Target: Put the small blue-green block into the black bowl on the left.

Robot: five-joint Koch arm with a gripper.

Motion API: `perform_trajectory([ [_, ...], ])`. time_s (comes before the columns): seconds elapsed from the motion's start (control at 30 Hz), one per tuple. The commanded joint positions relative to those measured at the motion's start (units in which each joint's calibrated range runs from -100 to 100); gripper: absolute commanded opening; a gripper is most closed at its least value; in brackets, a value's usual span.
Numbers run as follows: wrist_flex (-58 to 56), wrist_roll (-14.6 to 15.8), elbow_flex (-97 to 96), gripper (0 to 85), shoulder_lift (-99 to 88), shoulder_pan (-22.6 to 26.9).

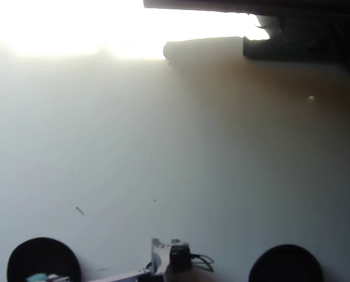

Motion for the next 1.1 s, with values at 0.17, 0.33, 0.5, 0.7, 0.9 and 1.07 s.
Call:
perform_trajectory([
  [0.17,0.6,-0.4,6.1,32.1,1.6,-2.1],
  [0.33,0.4,-0.4,2.8,37.1,0.3,-2.6],
  [0.5,1.2,0.2,-1.4,36.9,-2.2,-6.3],
  [0.7,9.0,4.4,-2.7,36.9,-4.9,-15.0],
  [0.9,10.4,6.4,-7.9,36.9,-10.9,-23.2],
  [1.07,13.3,5.8,-23.4,37.1,-23.7,-29.3],
])
